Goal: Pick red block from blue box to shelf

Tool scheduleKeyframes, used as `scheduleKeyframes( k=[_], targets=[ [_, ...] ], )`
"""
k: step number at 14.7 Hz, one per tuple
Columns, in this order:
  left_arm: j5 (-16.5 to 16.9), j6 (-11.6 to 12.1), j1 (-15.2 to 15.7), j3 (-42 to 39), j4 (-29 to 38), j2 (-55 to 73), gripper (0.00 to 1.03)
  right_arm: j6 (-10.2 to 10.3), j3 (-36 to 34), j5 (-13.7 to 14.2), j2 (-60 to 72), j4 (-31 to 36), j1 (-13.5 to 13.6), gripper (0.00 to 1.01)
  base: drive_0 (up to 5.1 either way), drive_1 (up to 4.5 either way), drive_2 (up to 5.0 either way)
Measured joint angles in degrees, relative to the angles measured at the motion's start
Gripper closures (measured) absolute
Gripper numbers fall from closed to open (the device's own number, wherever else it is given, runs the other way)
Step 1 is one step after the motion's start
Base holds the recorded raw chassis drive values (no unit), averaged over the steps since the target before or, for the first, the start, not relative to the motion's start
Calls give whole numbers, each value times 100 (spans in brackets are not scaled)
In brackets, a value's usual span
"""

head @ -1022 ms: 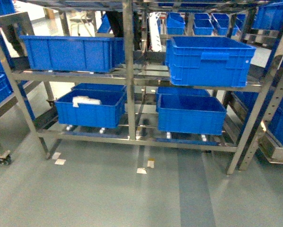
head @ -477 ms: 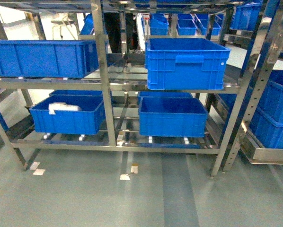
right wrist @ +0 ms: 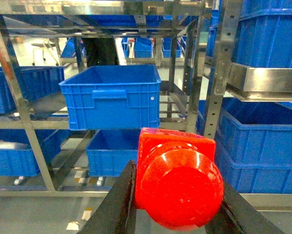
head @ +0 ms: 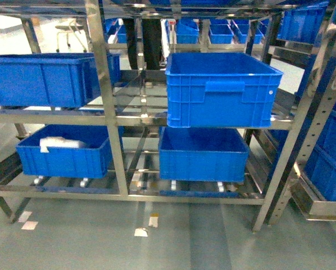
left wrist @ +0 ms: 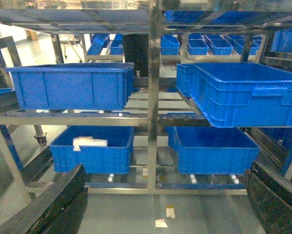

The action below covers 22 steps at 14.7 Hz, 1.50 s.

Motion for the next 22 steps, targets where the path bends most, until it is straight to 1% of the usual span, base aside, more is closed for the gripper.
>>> scheduleKeyframes(
  k=[6, 11, 20, 22],
  targets=[
    [7, 2, 0, 0, -2, 0, 5, 0, 0, 0, 0, -4, 0, 72, 9, 421, -403],
    [7, 2, 0, 0, 4, 0, 5, 0, 0, 0, 0, 2, 0, 72, -300, 494, -192],
    [7, 2, 0, 0, -4, 0, 5, 0, 0, 0, 0, -7, 0, 72, -7, 421, -435],
    [2, 0, 0, 0, -13, 0, 5, 0, 0, 0, 0, -22, 0, 72, 0, 0, 0]
  ],
)
